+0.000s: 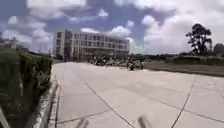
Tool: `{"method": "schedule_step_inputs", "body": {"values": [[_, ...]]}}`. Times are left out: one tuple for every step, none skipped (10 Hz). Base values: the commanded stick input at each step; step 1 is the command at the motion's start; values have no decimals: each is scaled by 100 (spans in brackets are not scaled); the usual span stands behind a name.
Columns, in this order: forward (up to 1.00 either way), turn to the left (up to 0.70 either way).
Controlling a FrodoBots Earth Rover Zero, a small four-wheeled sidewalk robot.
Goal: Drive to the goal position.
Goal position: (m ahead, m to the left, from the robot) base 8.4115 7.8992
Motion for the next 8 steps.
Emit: {"method": "schedule_step_inputs", "body": {"values": [[13, 0], [32, 0], [50, 0], [50, 0], [50, 0], [50, 0], [50, 0], [50, 0]]}}
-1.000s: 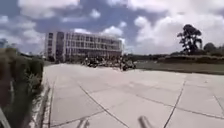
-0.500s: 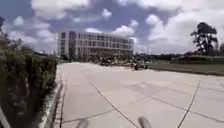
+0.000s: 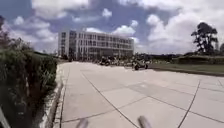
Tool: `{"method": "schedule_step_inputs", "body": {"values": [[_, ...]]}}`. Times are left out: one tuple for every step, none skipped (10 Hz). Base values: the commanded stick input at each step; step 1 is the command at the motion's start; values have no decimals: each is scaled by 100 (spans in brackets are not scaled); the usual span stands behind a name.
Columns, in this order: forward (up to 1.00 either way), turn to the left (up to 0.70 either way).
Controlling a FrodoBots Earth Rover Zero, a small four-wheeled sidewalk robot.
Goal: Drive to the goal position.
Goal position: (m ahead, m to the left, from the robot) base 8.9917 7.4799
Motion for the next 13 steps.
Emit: {"method": "schedule_step_inputs", "body": {"values": [[50, 0], [50, 0], [50, 19], [50, 50], [50, 50], [50, 50], [50, 50], [50, 42], [50, 0], [50, 0], [50, 0], [50, 0], [50, 0]]}}
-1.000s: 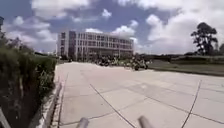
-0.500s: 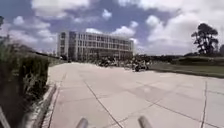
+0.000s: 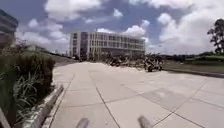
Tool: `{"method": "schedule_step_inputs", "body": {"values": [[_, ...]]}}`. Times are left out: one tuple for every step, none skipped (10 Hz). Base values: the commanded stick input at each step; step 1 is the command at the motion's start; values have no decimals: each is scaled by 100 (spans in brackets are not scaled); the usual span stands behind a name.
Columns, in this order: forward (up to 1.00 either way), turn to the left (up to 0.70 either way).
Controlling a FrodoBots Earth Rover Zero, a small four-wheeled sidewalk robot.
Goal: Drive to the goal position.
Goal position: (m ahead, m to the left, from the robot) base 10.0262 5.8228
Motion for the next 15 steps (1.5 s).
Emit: {"method": "schedule_step_inputs", "body": {"values": [[50, 0], [50, 0], [50, 0], [50, 0], [50, 0], [50, 0], [50, 0], [50, 0], [50, 0], [50, 0], [50, 0], [50, 0], [50, 0], [50, 0], [50, 0]]}}
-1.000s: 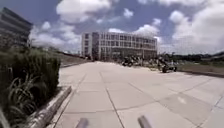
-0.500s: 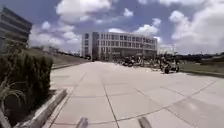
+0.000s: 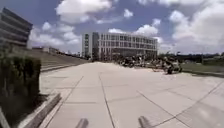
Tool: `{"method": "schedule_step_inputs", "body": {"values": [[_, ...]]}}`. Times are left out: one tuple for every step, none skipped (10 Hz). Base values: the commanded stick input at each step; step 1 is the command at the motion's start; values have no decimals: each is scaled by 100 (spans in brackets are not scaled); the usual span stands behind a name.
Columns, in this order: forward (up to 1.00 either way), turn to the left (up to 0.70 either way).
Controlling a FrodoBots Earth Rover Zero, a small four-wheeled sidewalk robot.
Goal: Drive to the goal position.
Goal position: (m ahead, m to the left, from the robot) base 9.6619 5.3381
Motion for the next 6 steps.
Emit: {"method": "schedule_step_inputs", "body": {"values": [[50, 0], [50, 0], [50, 0], [50, 0], [50, 0], [50, 0]]}}
